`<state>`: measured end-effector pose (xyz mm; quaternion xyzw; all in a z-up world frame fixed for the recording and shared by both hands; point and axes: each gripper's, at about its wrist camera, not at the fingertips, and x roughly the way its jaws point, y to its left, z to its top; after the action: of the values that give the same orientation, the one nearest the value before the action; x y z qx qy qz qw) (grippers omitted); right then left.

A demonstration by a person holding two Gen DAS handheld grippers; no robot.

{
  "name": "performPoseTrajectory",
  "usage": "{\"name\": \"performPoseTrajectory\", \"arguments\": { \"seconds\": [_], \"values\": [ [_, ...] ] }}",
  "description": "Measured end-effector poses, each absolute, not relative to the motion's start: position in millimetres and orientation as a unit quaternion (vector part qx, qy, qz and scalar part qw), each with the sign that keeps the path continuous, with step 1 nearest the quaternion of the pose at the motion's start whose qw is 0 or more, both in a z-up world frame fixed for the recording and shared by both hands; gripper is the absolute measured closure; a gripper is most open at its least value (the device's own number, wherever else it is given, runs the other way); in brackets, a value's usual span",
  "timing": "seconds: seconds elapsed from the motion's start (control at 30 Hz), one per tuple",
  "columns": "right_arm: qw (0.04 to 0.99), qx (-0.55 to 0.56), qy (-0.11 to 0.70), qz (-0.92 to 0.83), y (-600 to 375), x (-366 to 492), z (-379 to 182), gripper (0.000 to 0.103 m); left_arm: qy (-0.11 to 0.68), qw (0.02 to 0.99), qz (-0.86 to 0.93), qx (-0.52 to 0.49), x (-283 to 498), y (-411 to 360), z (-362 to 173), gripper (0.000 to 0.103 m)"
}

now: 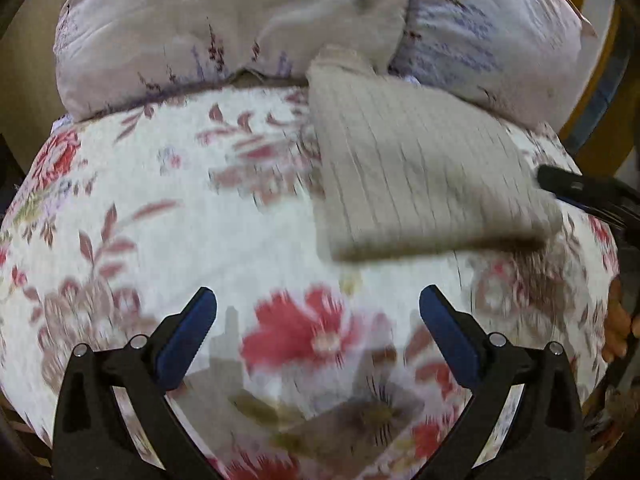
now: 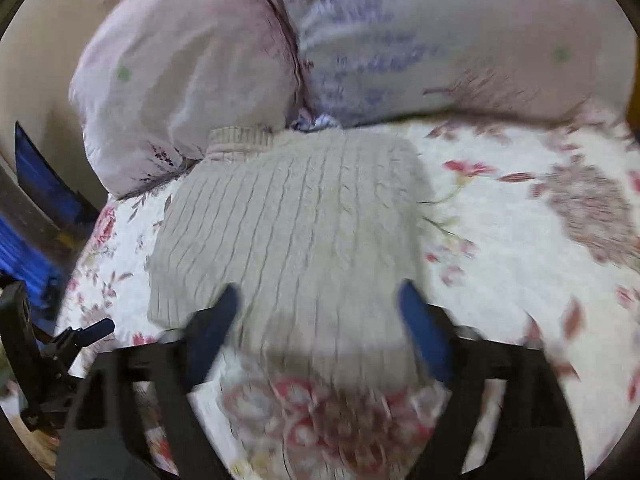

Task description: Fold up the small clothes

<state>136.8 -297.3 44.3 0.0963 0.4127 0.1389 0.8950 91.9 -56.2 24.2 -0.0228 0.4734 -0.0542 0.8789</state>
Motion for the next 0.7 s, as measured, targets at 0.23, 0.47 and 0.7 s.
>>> {"name": "performPoseTrajectory", "arguments": {
  "seconds": [0.23,0.47,0.7],
  "values": [
    [0.881,0.083,0.457,0.093,-314,88,3,0.005,0.468,0.882,-0.055,0.009,70,-69,4,0.002],
    [0.889,0.017,0.450,0.083,-300,71,-4,0.001,0.449,0.891,-0.052,0.037,61,-77,-5,0.002],
    [0.901,-0.015,0.428,0.065,-289,63,-10,0.001,0.449,0.891,-0.055,0.036,61,-75,-6,0.002]
  ]
}}
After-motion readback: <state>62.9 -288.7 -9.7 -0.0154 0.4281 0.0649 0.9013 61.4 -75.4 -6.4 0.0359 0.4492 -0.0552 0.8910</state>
